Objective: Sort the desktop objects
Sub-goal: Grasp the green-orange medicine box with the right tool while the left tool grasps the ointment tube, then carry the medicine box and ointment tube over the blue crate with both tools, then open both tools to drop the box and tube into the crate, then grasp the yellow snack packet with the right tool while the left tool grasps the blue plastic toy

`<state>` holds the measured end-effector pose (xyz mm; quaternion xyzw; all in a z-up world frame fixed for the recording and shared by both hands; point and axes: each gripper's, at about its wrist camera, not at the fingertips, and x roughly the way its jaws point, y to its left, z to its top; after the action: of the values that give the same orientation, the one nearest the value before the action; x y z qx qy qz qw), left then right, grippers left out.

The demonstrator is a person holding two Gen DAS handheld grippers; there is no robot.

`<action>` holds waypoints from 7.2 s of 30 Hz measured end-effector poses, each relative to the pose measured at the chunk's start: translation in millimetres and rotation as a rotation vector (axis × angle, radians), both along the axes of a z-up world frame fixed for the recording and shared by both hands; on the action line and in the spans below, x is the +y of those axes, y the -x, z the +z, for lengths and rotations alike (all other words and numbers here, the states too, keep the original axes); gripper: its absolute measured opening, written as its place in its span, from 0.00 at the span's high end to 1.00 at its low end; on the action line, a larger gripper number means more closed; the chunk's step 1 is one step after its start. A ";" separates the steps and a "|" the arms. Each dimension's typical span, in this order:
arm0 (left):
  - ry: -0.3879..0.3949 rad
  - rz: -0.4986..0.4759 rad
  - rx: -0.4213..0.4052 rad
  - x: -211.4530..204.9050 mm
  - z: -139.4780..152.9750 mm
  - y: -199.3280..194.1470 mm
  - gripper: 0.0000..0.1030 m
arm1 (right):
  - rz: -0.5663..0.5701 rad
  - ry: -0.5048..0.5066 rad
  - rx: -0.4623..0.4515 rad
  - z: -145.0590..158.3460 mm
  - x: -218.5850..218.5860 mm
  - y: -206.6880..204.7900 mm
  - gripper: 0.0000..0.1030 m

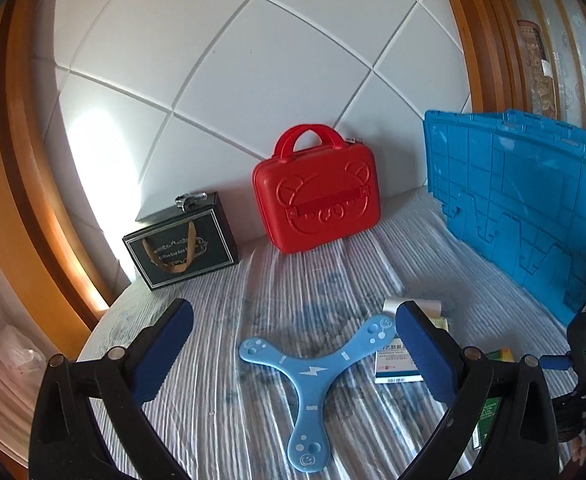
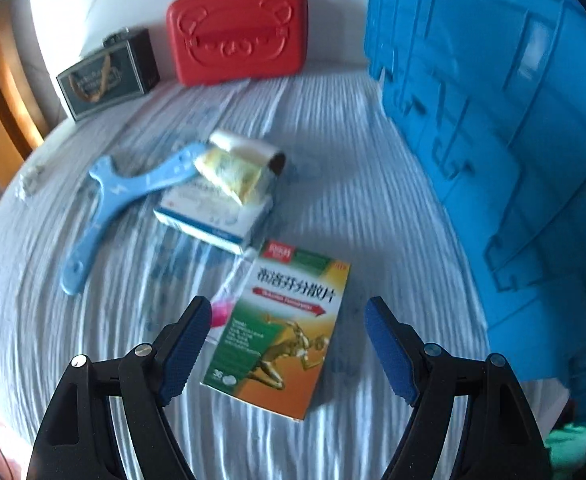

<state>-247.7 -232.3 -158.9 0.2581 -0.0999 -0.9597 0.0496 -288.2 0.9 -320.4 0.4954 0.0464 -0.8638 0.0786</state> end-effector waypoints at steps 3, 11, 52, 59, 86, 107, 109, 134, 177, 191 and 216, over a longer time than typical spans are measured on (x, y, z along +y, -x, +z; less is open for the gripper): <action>-0.008 0.001 -0.060 0.7 -21.0 2.5 0.00 | -0.028 0.031 -0.112 -41.0 -1.5 8.0 0.23; -0.046 -0.029 -0.171 18.5 -64.6 15.1 0.00 | 0.021 -0.118 -0.116 -67.5 -24.6 10.4 0.15; -0.184 -0.262 -0.513 143.6 -219.1 65.1 0.74 | -0.054 0.052 -0.152 -57.3 103.6 -17.0 0.14; -0.199 -0.275 -0.542 137.1 -215.1 67.9 0.83 | -0.040 0.060 -0.130 -51.4 102.1 -16.7 0.14; -0.105 -0.293 -0.223 89.4 -66.1 27.7 0.83 | 0.067 0.031 0.215 77.5 31.1 -37.2 0.15; -0.053 -0.531 0.238 234.4 150.1 9.4 0.83 | -0.197 0.007 0.827 295.0 146.2 -111.9 0.15; -0.047 -0.543 0.255 260.6 159.4 14.2 0.83 | -0.209 0.005 0.832 301.4 168.4 -108.5 0.15; 0.004 -0.434 0.248 425.4 190.9 91.0 0.00 | -0.264 0.110 0.757 303.6 333.3 -40.5 0.30; 0.009 -0.207 0.304 204.8 195.5 9.0 0.00 | -0.110 0.172 0.757 304.1 168.4 -89.4 0.11; 0.056 -0.058 0.246 58.4 161.5 -10.9 0.00 | 0.008 0.223 0.685 276.1 35.3 -79.9 0.05; 0.048 0.115 -0.020 -57.2 7.0 57.0 0.00 | 0.466 0.081 0.029 1.1 -58.3 107.9 0.28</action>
<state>-304.6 -289.4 -151.9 0.2719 -0.1082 -0.9499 0.1097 -396.2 -57.4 -319.3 0.4554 0.1261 -0.8305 0.2951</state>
